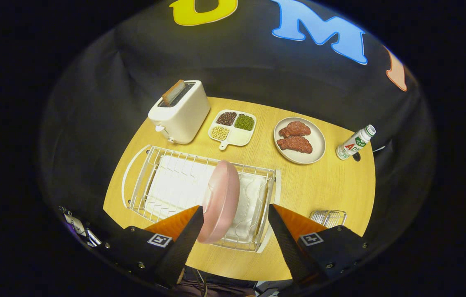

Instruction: Take the plate from the dish rack, then take the spoon from the basket and place it into the plate.

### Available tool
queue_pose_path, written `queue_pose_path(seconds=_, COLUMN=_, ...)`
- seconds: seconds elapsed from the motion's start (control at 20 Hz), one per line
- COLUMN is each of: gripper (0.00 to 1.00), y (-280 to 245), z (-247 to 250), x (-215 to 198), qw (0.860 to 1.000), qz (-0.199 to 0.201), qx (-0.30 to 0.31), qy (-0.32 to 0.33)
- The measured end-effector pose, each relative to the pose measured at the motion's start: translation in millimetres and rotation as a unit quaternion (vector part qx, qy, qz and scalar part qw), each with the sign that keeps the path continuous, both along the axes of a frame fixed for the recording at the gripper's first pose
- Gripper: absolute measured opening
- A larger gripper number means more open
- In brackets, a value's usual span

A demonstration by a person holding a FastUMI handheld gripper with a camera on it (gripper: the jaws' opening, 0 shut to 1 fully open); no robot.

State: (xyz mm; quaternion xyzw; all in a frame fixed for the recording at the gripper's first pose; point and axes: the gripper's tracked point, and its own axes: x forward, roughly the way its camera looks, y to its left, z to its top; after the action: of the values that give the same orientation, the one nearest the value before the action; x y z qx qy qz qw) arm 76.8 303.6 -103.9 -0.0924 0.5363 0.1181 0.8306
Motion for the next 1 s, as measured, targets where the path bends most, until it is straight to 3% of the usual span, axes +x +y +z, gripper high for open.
queue_pose_path(seconds=0.25, gripper=0.97, y=8, z=-22, x=1, qw=1.0, qz=0.002, qx=-0.009, qy=0.022)
queue_pose_path(seconds=0.45, gripper=0.8, y=3, z=-46, x=7, qw=0.998, qz=-0.006, qx=-0.04, qy=0.039)
queue_pose_path(seconds=0.6, gripper=0.35, y=4, z=-46, x=12, qw=0.998, qz=-0.018, qx=-0.058, qy=0.029)
queue_pose_path(seconds=0.7, gripper=0.34, y=-3, z=-51, x=5, qw=0.995, qz=-0.024, qx=-0.087, qy=0.04)
queue_pose_path(seconds=0.75, gripper=0.35, y=-11, z=-79, x=14, qw=0.994, qz=-0.027, qx=-0.101, qy=0.025)
queue_pose_path(seconds=0.8, gripper=0.19, y=-1, z=-53, x=19, qw=0.994, qz=-0.021, qx=-0.103, qy=0.022)
queue_pose_path(seconds=0.95, gripper=0.18, y=-6, z=-40, x=29, qw=0.992, qz=-0.037, qx=-0.12, qy=-0.006)
queue_pose_path(seconds=1.0, gripper=0.07, y=-2, z=-40, x=30, qw=0.991, qz=-0.032, qx=-0.13, qy=-0.01)
